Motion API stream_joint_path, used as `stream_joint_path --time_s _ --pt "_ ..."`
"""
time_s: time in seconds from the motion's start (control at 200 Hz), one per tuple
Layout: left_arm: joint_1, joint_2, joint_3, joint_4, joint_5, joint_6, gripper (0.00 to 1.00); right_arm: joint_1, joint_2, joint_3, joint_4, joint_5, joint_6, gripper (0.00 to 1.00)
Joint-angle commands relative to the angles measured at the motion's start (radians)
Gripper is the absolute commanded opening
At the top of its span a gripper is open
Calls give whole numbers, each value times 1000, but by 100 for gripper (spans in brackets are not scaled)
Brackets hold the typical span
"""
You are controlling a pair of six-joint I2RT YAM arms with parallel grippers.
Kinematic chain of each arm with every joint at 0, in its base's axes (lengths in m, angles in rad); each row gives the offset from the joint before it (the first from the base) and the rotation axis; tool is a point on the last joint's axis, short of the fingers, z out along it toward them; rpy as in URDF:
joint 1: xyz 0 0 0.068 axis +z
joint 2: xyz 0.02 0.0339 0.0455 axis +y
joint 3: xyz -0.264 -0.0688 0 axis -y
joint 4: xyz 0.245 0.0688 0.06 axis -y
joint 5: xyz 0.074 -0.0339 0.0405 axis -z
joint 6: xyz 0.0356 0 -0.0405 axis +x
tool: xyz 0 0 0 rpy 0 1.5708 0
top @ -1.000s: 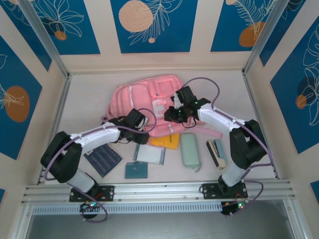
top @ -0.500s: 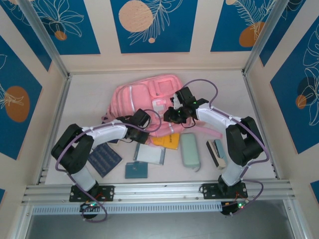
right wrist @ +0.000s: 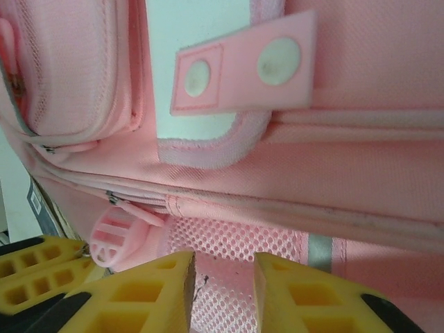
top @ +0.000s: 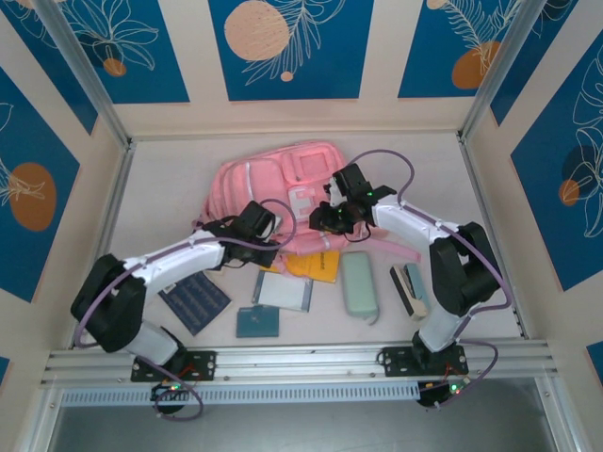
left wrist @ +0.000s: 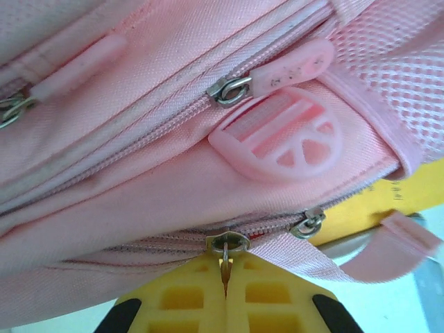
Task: Pack the student bag
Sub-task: Unzip the student bag at the center of the table.
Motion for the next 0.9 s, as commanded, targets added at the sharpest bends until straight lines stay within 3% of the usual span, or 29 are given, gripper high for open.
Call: stream_joint_path --time_s 0.0,0.155,0.375,0.555,0.895 --pt "-6 -54 -1 3 49 -23 0 0 -32 49 -80 -9 45 30" --pt "-5 -52 6 15 92 -44 0 2 -62 49 -120 -34 97 32" --pt "-6 -73 -9 53 128 -81 0 -6 -178 17 -228 17 262 57" --pt "-6 -77 0 63 145 -86 0 -30 -249 -59 -202 -5 398 65" --pt "-7 -98 29 72 187 -103 0 -24 -153 -141 -22 -103 622 78"
